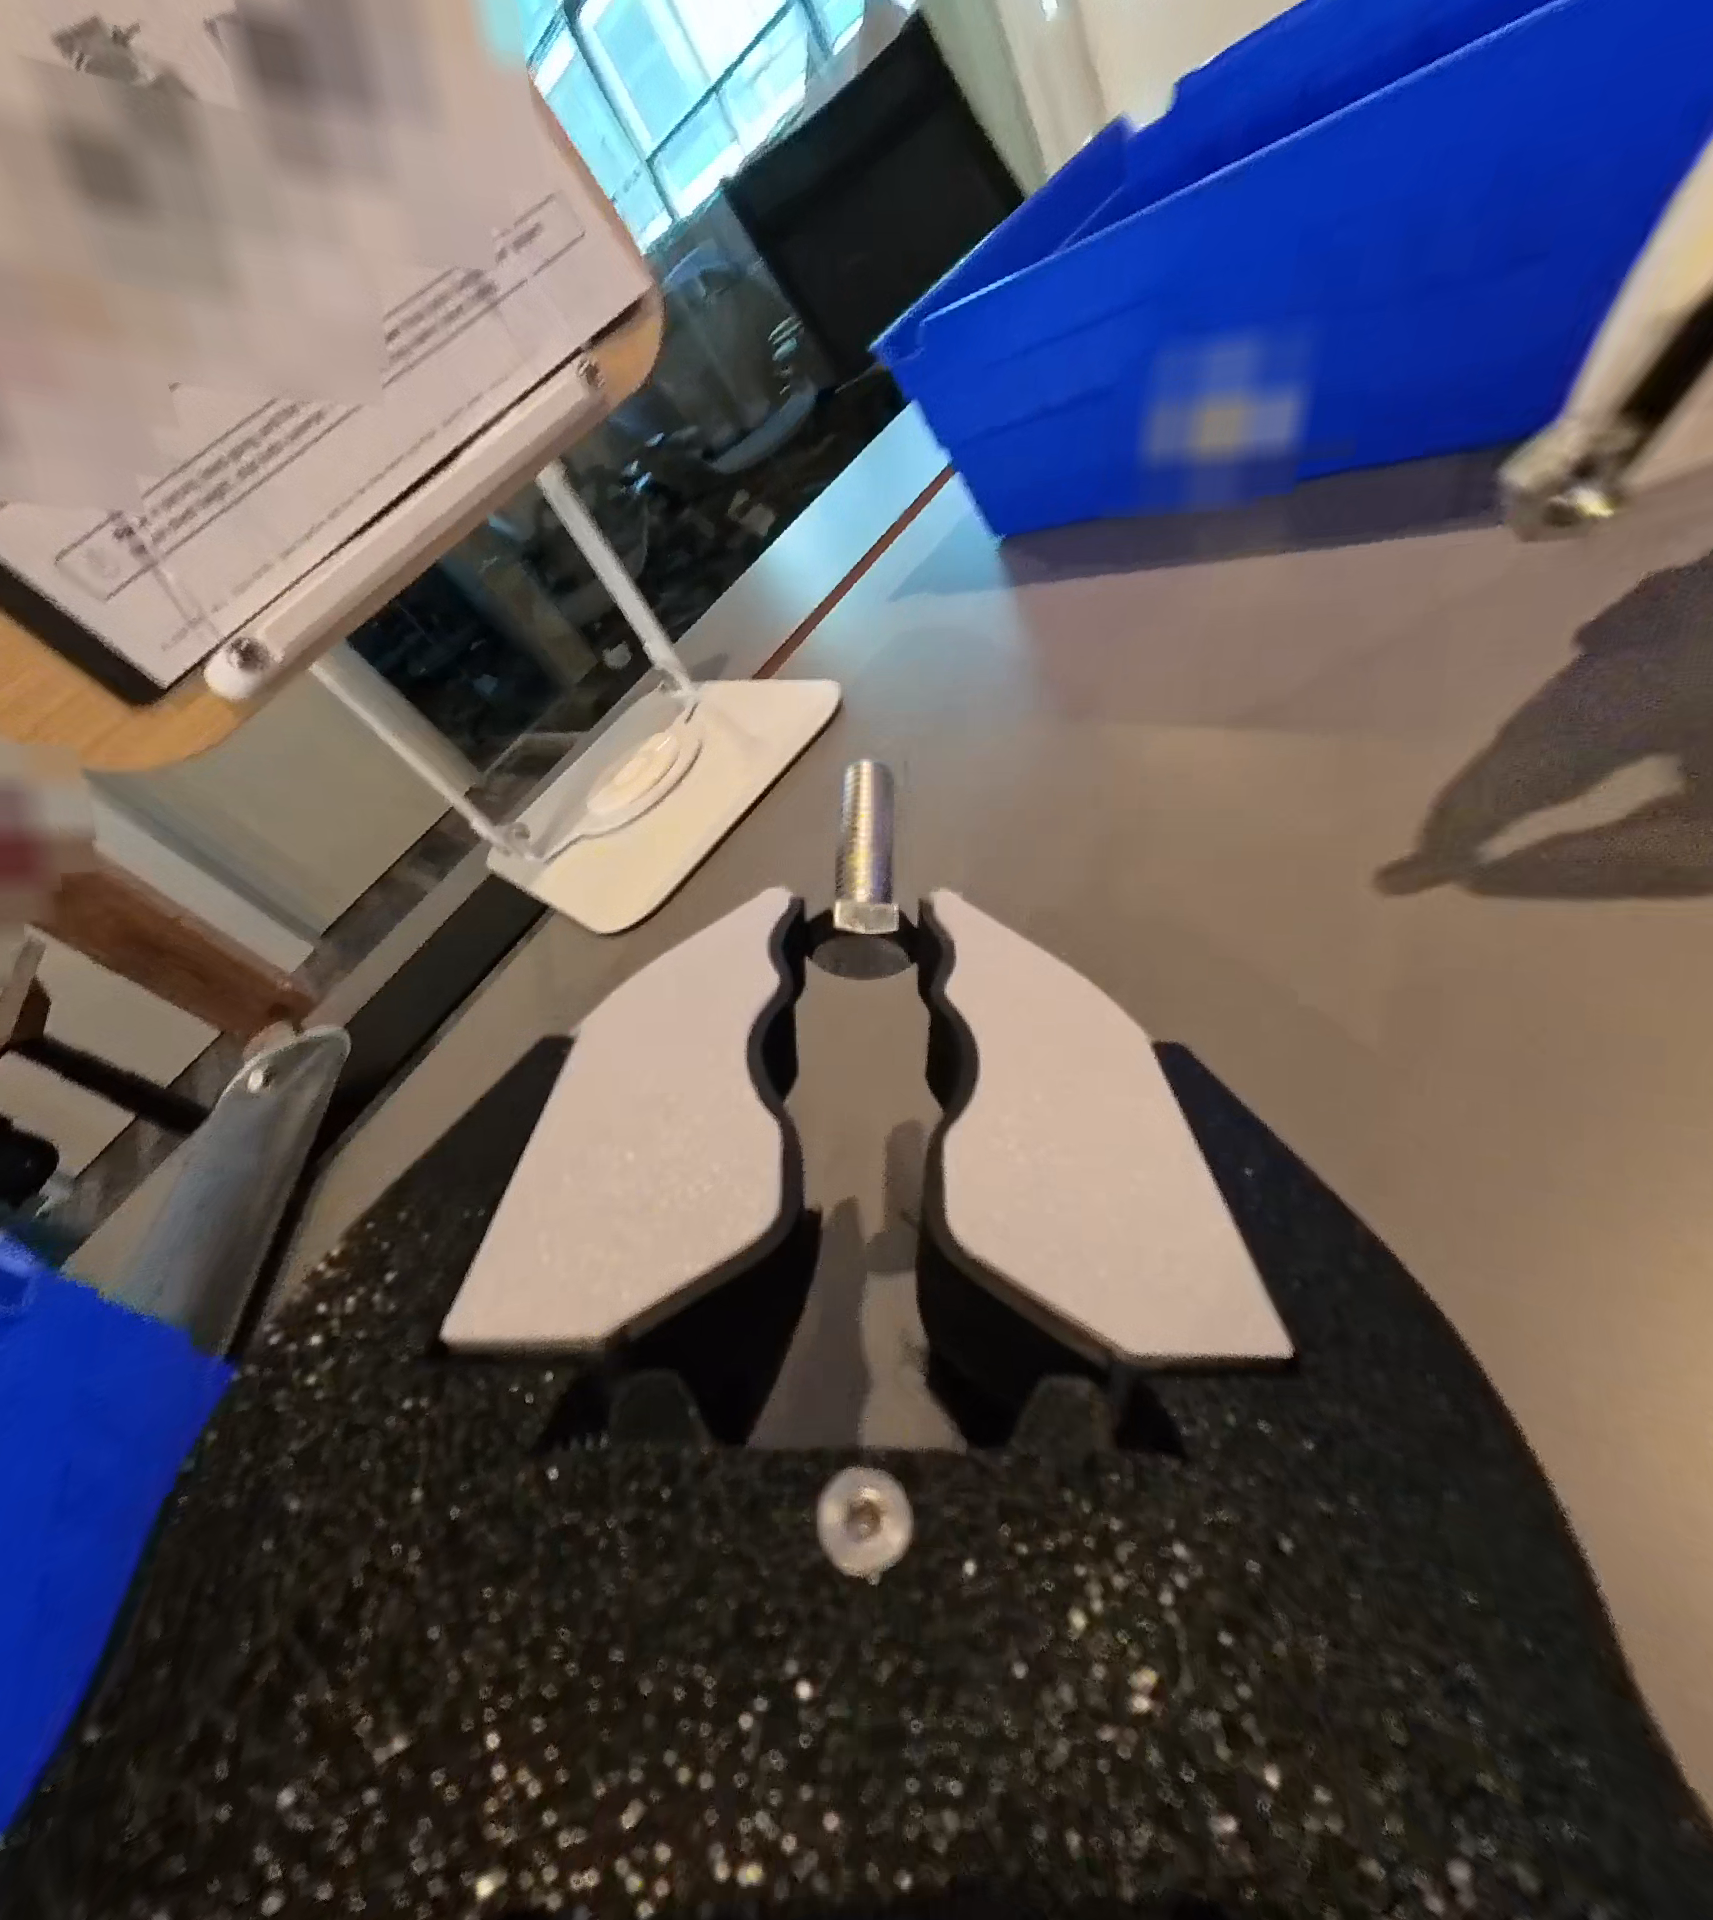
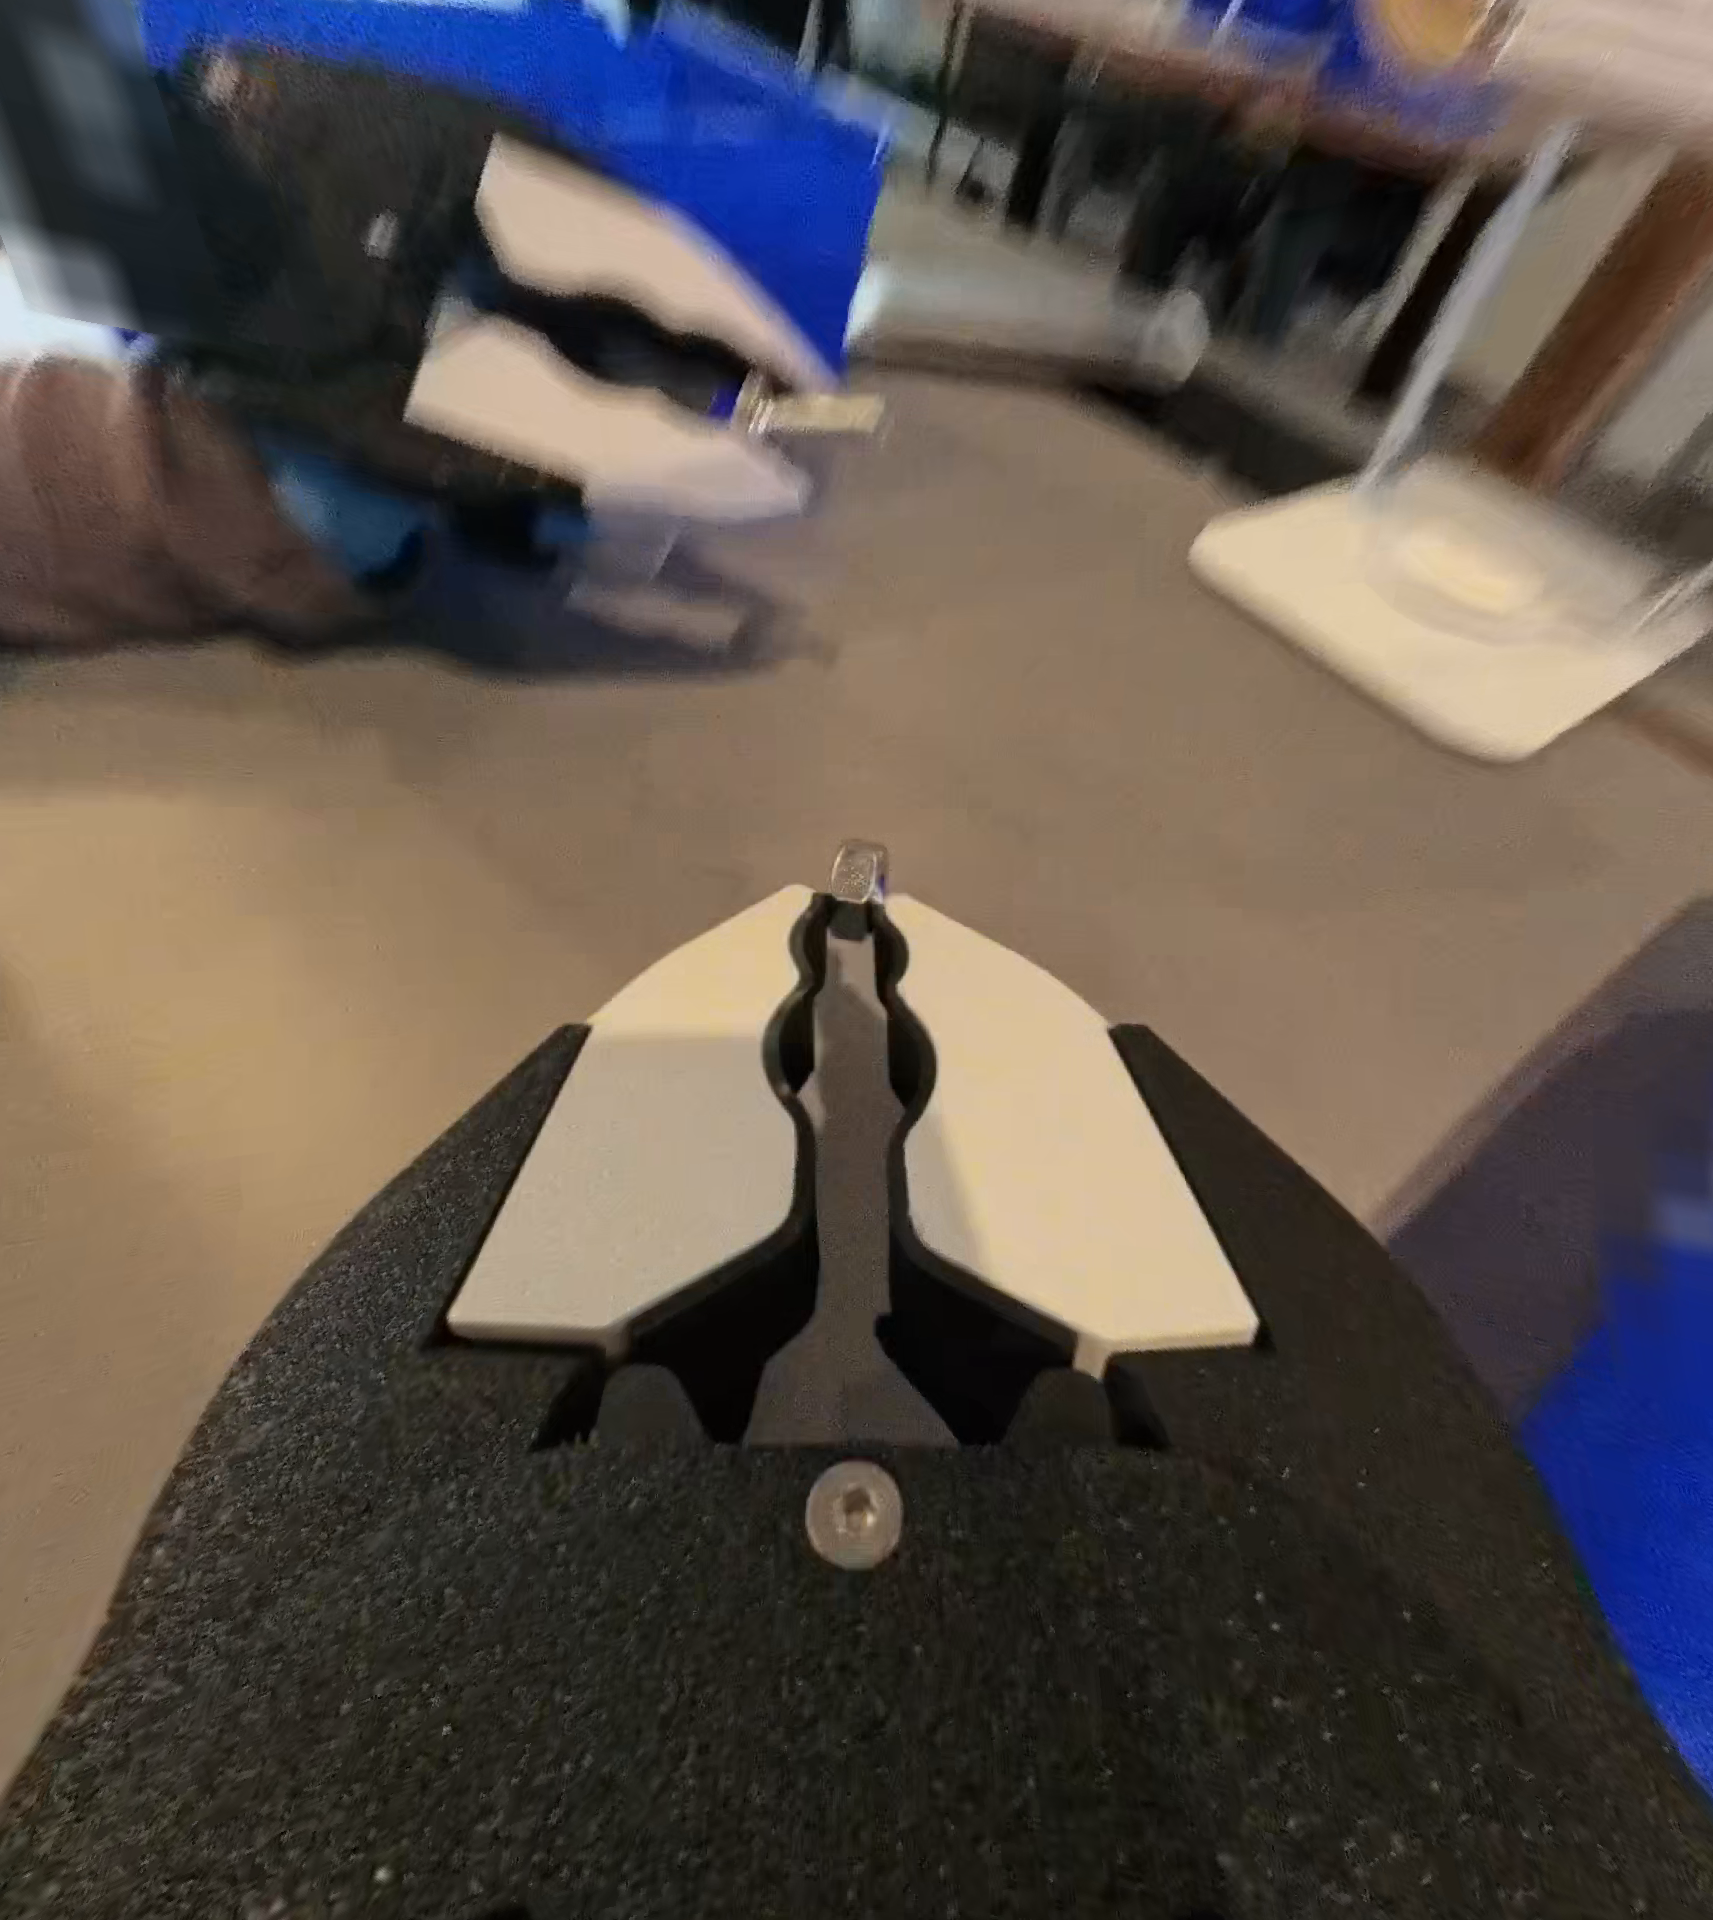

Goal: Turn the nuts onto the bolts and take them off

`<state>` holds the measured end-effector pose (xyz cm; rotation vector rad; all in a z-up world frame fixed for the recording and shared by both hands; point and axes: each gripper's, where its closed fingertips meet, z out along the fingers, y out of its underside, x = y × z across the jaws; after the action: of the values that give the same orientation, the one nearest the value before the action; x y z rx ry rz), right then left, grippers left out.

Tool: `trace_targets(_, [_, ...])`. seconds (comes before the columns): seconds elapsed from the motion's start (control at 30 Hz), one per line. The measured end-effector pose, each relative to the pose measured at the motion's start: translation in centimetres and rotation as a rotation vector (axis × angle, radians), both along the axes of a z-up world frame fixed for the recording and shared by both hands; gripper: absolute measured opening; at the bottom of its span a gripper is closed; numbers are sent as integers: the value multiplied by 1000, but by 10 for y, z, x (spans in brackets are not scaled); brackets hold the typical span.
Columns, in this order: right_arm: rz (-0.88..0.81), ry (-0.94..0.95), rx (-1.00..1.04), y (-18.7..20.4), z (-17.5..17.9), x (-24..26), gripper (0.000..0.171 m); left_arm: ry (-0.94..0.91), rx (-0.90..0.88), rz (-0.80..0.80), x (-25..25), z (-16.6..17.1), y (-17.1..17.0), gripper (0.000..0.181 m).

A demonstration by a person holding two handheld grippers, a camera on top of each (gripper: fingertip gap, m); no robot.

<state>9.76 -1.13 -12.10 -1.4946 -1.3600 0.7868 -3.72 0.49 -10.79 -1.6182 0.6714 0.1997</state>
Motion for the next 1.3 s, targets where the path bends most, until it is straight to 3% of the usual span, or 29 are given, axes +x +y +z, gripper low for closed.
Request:
trace_targets(0.27, [8,235,146,55,23,-95,8,12,20,245,-41,6,-3,20])
trace_targets(0.6, [144,379,175,73,43,-199,8,-10,78,395,-66,25,-28,20])
trace_targets(0.93, [394,487,195,20,68,-280,8,-119,194,596,-107,81,-103,20])
trace_targets(1.1, [459,517,165,3,70,-312,8,-220,178,691,-150,78,-134,20])
trace_targets(1.2, [639,501,155,-31,80,-317,8,-335,204,720,-171,77,-147,20])
trace_targets(1.3, [913,321,99,-78,73,-313,8,-343,240,804,-189,80,-162,21])
